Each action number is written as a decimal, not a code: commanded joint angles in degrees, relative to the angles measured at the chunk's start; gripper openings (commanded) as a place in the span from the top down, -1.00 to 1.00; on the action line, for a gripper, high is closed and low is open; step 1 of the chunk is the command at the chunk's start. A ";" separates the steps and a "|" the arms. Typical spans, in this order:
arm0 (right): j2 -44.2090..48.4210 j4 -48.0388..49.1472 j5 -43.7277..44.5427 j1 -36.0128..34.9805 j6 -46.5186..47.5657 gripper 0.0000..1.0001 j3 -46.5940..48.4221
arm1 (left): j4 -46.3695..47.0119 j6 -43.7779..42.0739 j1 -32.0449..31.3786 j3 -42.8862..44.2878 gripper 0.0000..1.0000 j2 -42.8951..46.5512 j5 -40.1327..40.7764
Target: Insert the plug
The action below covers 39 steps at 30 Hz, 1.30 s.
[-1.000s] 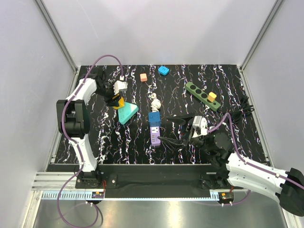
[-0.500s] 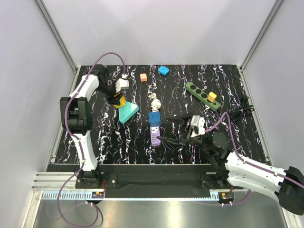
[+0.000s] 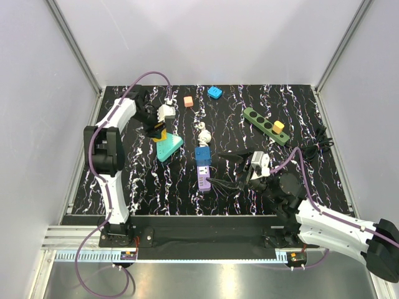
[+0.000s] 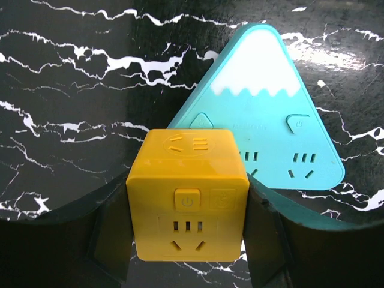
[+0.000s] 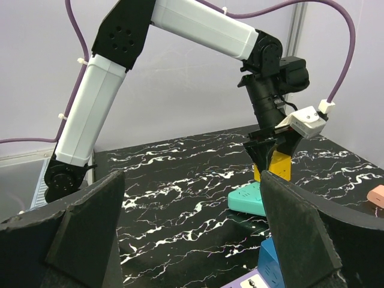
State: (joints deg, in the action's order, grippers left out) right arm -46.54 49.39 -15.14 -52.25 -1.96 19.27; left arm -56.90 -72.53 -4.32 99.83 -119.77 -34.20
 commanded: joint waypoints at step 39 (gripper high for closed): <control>2.77 -0.17 2.74 -0.31 1.34 -0.99 1.48 | -1.54 6.87 -3.15 -2.89 -0.98 3.84 5.28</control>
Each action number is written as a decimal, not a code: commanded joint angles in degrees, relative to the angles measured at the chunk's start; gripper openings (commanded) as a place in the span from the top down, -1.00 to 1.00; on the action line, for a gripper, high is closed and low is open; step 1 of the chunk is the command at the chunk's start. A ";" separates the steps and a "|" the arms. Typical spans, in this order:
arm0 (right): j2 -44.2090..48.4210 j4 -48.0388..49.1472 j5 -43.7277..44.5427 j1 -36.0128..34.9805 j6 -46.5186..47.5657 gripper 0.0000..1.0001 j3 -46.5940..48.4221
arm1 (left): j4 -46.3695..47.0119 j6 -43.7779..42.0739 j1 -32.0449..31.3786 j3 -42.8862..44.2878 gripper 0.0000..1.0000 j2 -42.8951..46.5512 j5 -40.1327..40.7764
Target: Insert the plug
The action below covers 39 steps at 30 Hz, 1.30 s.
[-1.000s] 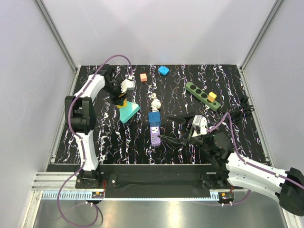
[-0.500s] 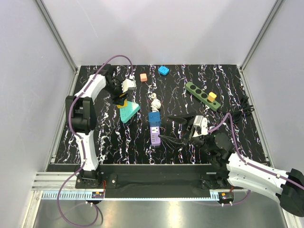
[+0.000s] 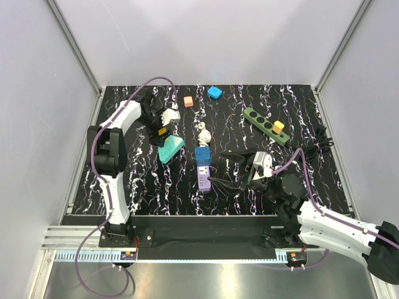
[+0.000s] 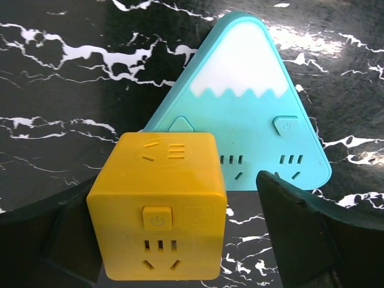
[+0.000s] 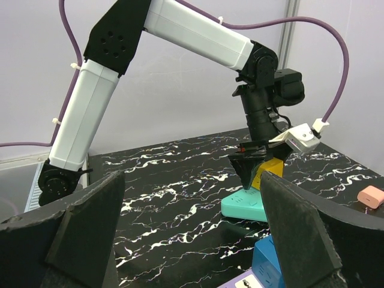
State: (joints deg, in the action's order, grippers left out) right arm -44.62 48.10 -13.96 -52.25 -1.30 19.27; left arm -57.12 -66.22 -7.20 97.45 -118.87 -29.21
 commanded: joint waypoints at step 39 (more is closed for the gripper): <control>-0.91 -2.74 3.50 -0.31 0.95 -0.99 3.23 | 23.64 68.06 -0.01 -8.06 0.50 30.03 10.34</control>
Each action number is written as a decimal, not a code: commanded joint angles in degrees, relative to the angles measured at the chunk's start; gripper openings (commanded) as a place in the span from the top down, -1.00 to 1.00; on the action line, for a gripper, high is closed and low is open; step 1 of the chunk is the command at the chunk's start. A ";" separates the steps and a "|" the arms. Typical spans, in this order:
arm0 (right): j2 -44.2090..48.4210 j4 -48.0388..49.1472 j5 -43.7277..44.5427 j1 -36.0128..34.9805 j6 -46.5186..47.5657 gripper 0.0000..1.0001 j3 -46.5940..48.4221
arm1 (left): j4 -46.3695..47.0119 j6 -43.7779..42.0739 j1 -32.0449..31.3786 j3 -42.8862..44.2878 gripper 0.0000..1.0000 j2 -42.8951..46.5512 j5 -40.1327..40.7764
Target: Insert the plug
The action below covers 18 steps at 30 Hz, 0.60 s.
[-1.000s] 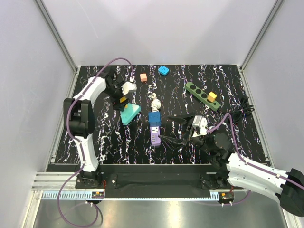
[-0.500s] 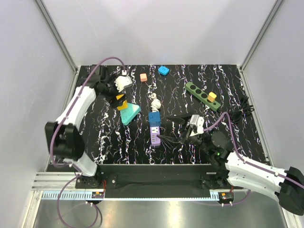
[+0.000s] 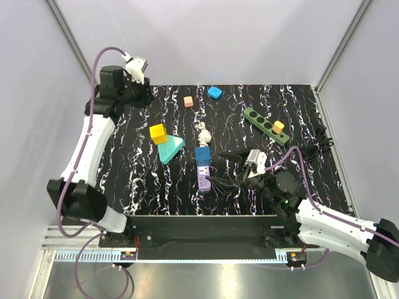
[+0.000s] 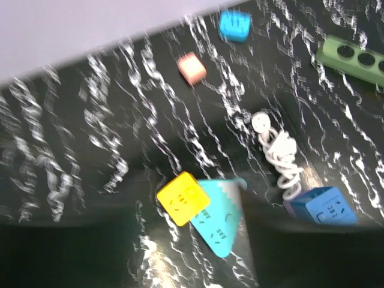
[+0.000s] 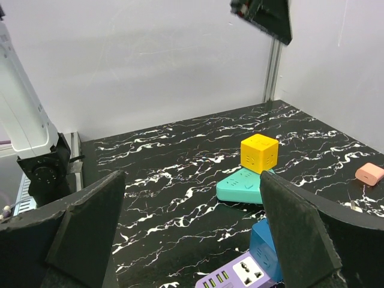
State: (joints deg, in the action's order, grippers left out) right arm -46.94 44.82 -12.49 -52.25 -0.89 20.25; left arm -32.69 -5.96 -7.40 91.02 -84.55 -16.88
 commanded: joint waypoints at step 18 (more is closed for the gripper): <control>0.53 1.06 2.21 -0.22 0.53 -0.99 2.34 | 4.29 23.00 -0.77 -12.26 1.00 -11.86 10.89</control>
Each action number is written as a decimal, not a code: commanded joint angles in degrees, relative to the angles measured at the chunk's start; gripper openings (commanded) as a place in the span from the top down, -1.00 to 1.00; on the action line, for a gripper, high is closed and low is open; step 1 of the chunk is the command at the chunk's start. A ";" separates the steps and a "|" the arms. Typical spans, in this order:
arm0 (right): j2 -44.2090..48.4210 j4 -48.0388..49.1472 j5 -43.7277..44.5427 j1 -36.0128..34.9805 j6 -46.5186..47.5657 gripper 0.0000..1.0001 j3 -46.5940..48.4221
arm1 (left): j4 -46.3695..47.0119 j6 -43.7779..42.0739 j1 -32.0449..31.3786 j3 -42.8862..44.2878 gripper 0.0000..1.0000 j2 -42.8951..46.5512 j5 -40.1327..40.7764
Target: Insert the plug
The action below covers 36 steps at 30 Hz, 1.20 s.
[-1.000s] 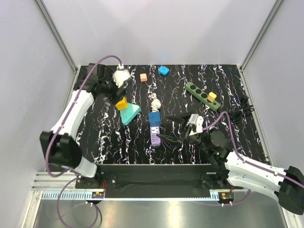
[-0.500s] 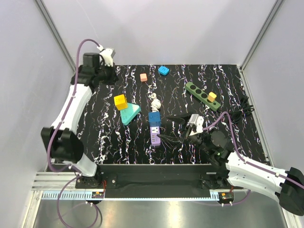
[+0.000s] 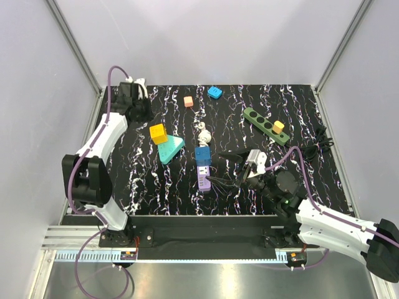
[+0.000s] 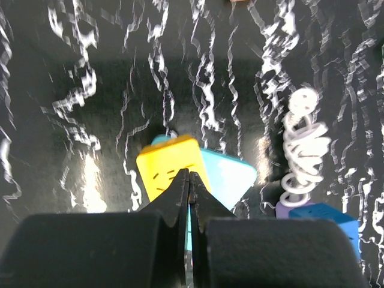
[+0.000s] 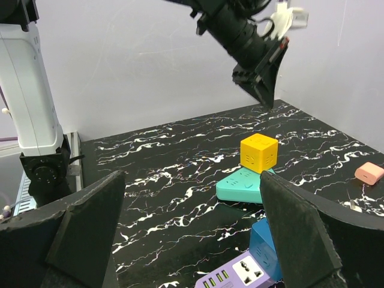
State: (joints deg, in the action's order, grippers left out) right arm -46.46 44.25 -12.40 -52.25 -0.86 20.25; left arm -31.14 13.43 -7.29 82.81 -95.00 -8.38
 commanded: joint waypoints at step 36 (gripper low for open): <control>-53.53 -46.53 25.32 19.55 -9.33 -0.93 61.99 | -6.14 -3.41 -8.26 -13.97 -0.98 22.75 11.10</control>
State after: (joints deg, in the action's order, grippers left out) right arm -91.68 4.29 12.10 -32.71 -10.33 75.31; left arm -38.00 10.74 -14.61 72.38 -74.26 -1.08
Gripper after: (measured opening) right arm 0.970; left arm 0.984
